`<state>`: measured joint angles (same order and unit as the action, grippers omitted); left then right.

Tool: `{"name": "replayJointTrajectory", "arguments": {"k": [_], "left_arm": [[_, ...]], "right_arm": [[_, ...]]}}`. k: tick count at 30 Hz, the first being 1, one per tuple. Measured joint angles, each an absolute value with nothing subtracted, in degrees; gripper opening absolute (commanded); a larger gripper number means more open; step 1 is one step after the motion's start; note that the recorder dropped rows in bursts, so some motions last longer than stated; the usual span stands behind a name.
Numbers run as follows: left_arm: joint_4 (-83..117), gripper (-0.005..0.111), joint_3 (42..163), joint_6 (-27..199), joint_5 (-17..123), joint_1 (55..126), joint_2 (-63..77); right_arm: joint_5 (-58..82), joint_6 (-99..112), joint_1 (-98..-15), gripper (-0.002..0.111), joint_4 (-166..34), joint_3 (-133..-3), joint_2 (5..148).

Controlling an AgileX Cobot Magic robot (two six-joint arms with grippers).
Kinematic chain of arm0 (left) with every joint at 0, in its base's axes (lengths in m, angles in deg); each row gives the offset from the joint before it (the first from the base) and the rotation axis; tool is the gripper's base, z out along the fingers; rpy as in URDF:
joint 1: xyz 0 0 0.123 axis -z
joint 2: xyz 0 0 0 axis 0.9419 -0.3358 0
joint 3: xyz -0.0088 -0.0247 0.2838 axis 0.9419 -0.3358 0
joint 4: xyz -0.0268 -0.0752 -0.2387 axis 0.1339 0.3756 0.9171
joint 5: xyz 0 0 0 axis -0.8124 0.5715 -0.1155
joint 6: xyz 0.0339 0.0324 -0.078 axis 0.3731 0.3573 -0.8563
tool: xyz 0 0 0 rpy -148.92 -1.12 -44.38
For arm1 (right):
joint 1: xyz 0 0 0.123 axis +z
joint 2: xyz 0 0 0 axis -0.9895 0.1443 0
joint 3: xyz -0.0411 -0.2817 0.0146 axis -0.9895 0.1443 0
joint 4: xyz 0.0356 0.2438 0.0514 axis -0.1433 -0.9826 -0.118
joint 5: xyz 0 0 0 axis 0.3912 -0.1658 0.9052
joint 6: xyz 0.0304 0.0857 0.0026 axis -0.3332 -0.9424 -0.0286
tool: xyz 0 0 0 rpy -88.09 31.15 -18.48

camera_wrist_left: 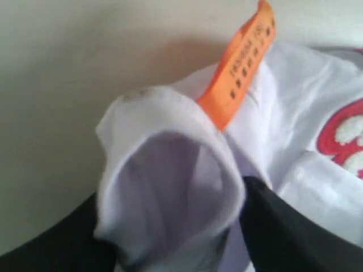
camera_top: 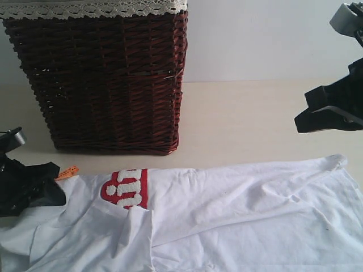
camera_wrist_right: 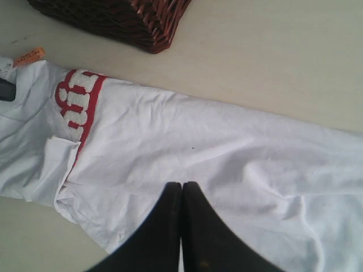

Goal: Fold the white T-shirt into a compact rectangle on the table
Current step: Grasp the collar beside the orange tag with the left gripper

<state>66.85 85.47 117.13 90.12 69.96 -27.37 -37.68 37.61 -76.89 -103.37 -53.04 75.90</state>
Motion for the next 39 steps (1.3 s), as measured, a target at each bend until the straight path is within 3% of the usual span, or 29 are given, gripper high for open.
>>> {"name": "replayJointTrajectory", "arguments": {"k": [21,31,39], "left_arm": [[80.5,0.058,85.2,126.7,97.1,64.0,-27.3],[77.2,0.058,85.2,127.6,103.6,63.1,-27.0],[66.7,0.058,84.2,123.8,91.5,63.1,-26.7]], "right_arm": [[-37.7,37.6,-76.9,0.0,-103.2,-53.0,75.9],[-37.7,37.6,-76.9,0.0,-103.2,-53.0,75.9],[-37.8,37.6,-76.9,0.0,-103.2,-53.0,75.9]]}}
